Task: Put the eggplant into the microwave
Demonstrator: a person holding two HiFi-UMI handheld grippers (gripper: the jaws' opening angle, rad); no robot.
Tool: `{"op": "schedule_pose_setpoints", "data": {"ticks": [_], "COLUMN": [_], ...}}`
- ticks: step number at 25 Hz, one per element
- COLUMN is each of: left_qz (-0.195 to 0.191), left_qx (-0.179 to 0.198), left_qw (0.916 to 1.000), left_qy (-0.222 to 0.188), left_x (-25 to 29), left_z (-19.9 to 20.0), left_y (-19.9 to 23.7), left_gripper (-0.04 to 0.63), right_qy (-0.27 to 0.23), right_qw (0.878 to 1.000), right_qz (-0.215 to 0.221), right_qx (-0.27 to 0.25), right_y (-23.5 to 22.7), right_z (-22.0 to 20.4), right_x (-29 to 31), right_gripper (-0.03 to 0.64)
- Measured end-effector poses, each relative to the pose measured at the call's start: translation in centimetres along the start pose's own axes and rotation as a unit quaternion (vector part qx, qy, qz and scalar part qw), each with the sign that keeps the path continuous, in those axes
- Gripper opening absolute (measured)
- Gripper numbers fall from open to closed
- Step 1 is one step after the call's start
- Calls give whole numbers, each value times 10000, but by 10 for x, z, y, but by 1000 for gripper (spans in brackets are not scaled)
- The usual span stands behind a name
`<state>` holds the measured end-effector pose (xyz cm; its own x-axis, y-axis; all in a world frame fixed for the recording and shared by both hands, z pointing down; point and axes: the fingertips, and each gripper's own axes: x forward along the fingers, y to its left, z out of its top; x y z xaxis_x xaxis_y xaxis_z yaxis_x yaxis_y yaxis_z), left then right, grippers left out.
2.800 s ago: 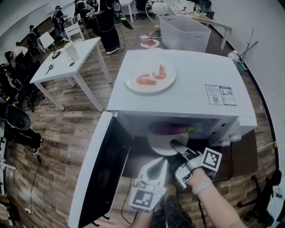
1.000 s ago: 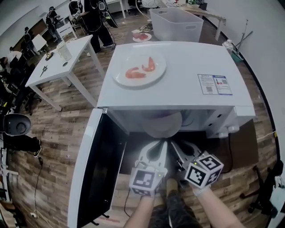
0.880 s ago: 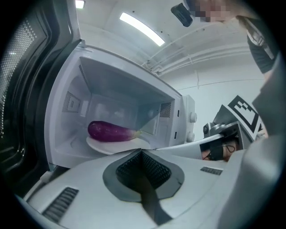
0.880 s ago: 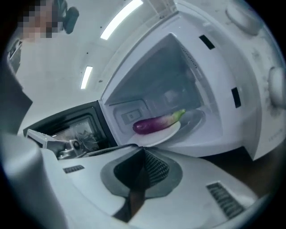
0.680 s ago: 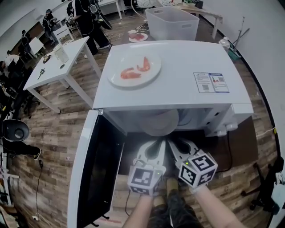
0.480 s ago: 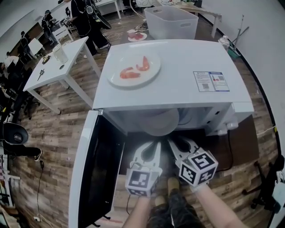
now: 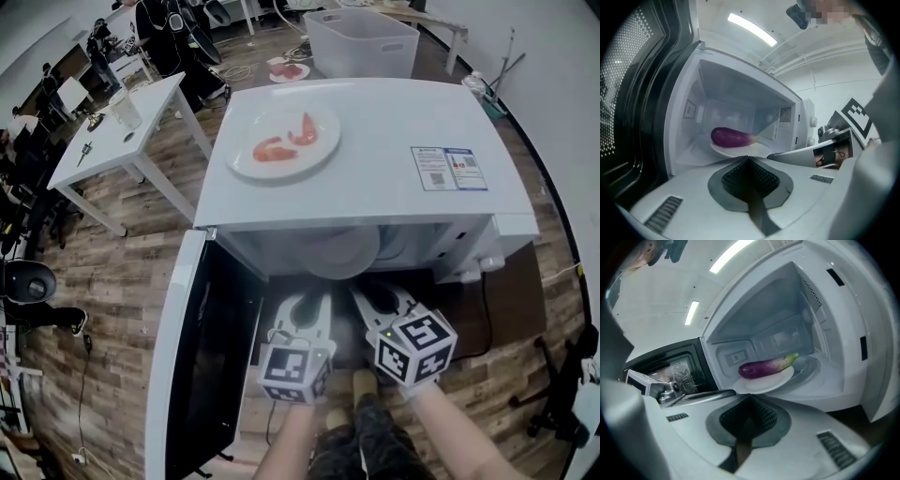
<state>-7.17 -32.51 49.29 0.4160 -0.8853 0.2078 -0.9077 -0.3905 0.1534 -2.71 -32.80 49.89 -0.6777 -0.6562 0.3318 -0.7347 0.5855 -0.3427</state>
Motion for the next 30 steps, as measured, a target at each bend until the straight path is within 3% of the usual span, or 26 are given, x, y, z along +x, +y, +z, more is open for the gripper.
{"op": "schedule_pose_setpoints", "data": {"ticks": [21, 30], "left_qz": [-89, -167], "left_qx": [-85, -402], "left_qw": [9998, 9989], "left_qy": [182, 160], "left_x": [28, 35], "left_z": [2, 2], "left_y": [-1, -5], "left_gripper": [0, 0], "right_qy": [-16, 7], "right_qw": [9993, 9993], "right_qz": [-91, -207], "right_qx": [-363, -310], "right_y": [-8, -13], "right_z": [15, 22], "right_x": [13, 19], "right_gripper": [6, 5]}}
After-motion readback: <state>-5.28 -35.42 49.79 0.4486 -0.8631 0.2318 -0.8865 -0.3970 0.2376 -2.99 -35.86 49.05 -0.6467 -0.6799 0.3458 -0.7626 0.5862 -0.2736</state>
